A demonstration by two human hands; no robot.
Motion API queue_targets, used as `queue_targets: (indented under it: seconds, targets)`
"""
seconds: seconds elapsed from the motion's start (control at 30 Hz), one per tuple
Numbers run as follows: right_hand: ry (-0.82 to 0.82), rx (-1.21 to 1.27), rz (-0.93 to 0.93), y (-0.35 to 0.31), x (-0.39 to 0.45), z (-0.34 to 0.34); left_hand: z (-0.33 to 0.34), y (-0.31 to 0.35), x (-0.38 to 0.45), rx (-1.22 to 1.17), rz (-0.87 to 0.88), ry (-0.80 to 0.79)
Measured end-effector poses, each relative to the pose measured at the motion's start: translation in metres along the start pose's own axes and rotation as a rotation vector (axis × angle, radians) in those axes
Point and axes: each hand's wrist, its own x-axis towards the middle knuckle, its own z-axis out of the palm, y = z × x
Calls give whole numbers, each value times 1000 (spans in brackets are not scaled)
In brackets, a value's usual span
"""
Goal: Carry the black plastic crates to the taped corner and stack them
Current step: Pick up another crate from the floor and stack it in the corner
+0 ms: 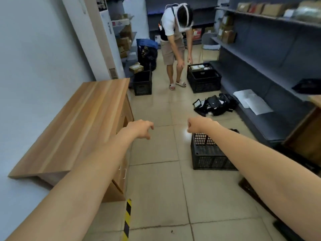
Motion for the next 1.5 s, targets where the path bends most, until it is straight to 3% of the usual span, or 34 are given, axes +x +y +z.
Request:
queue_targets:
  seconds: [0.23, 0.47, 1.0, 1.27, 1.5]
  targets:
    - [-32, 121, 214, 158, -19, 28, -3, 138, 86, 68, 206, -21]
    - [-39, 162, 398, 250, -24, 38, -16, 213, 161, 98, 333, -12]
    - [37, 250, 484, 327, 164, -43, -67, 225, 399, 142, 430, -57]
    - [-78, 273, 518, 368, 234, -19, -58, 263, 481, 193, 530, -71]
    - [-156, 333, 589, 452, 295, -12, -62, 308, 581, 269, 538, -159]
